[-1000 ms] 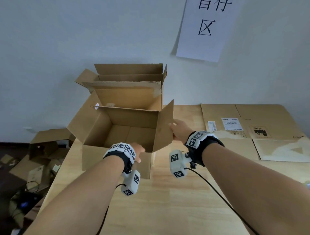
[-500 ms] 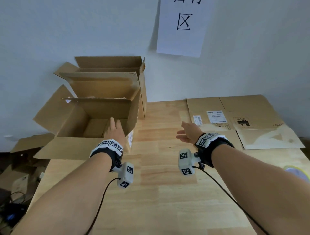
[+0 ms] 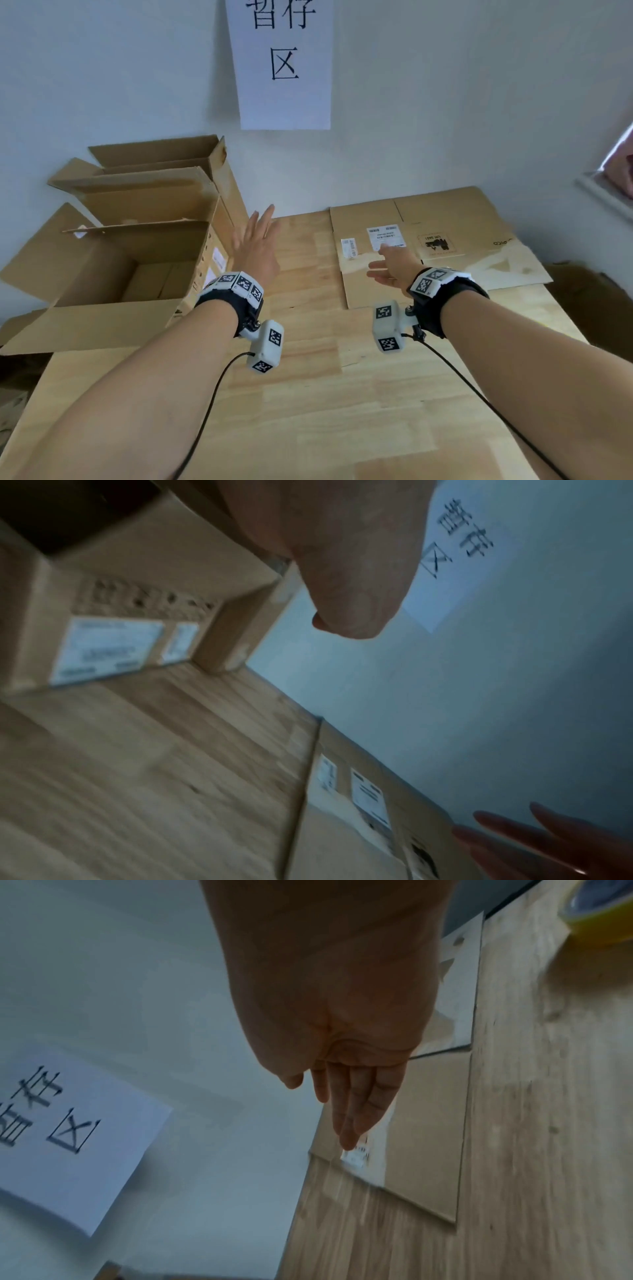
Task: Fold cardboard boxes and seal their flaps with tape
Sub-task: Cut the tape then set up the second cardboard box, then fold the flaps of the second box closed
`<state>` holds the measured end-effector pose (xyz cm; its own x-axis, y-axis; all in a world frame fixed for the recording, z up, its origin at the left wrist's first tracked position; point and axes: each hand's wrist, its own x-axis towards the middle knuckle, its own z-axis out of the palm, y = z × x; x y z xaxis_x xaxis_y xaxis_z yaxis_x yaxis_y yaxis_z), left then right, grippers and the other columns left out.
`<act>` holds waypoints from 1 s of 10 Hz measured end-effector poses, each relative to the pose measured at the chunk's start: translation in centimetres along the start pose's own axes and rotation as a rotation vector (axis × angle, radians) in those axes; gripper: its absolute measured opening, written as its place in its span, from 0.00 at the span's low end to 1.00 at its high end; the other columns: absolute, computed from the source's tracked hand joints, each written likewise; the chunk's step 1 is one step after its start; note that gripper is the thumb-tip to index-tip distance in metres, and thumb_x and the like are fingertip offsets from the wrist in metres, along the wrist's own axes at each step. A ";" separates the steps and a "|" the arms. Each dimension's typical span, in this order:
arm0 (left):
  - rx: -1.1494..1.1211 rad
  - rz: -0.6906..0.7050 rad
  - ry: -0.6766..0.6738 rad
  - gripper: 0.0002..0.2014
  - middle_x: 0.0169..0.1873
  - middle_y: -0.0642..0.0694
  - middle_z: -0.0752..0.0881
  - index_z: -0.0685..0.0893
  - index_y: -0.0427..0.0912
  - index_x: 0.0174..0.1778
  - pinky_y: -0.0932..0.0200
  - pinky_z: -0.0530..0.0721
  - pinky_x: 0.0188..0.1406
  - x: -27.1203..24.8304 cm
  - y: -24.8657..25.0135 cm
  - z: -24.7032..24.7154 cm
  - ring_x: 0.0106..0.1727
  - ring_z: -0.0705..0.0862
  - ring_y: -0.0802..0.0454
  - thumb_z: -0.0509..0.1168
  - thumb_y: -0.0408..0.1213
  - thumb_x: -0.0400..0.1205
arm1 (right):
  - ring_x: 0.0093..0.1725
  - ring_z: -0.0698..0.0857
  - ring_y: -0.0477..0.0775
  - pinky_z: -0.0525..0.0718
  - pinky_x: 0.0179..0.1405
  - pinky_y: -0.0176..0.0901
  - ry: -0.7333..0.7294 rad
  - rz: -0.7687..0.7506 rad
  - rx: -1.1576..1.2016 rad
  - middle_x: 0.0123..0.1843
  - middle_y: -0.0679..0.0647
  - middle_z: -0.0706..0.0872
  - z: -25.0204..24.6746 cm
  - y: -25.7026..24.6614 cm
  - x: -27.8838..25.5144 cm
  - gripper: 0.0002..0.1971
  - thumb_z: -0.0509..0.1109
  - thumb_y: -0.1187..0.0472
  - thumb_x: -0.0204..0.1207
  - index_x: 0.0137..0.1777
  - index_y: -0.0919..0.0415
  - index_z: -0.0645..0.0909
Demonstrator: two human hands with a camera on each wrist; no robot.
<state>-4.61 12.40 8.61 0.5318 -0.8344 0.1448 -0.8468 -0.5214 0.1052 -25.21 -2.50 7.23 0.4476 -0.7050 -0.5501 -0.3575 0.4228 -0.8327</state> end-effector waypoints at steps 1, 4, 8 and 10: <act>-0.083 0.000 -0.134 0.40 0.83 0.54 0.44 0.59 0.50 0.81 0.37 0.39 0.80 1.1 5.3 1.6 0.84 0.43 0.50 0.58 0.18 0.74 | 0.37 0.82 0.52 0.82 0.40 0.42 0.066 0.014 0.058 0.56 0.65 0.83 -5.5 -0.1 0.0 0.21 0.54 0.57 0.87 0.73 0.71 0.69; -0.283 -0.141 -0.280 0.32 0.83 0.54 0.51 0.68 0.51 0.77 0.39 0.49 0.80 4.7 14.7 9.0 0.82 0.55 0.50 0.60 0.24 0.77 | 0.34 0.85 0.50 0.79 0.32 0.37 0.302 0.139 0.078 0.45 0.58 0.85 -19.1 0.2 3.0 0.17 0.54 0.59 0.86 0.70 0.67 0.71; -0.549 -0.647 -0.525 0.21 0.66 0.33 0.80 0.74 0.35 0.73 0.48 0.81 0.58 10.2 14.4 17.9 0.63 0.80 0.34 0.59 0.28 0.81 | 0.40 0.77 0.52 0.82 0.56 0.42 0.278 0.325 0.012 0.47 0.57 0.79 -22.2 2.7 11.8 0.12 0.56 0.62 0.86 0.61 0.68 0.75; -0.606 -0.769 -0.643 0.16 0.50 0.37 0.83 0.75 0.32 0.65 0.49 0.78 0.49 11.4 13.4 20.0 0.52 0.81 0.37 0.62 0.28 0.81 | 0.73 0.70 0.68 0.72 0.72 0.54 0.181 0.382 -0.210 0.77 0.70 0.67 -21.3 4.5 14.3 0.23 0.53 0.62 0.87 0.77 0.74 0.62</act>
<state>-10.17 -7.64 -8.01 0.6506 -0.3635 -0.6667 -0.0685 -0.9025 0.4252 -37.84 -22.81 -3.01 0.1083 -0.6169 -0.7795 -0.6353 0.5602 -0.5316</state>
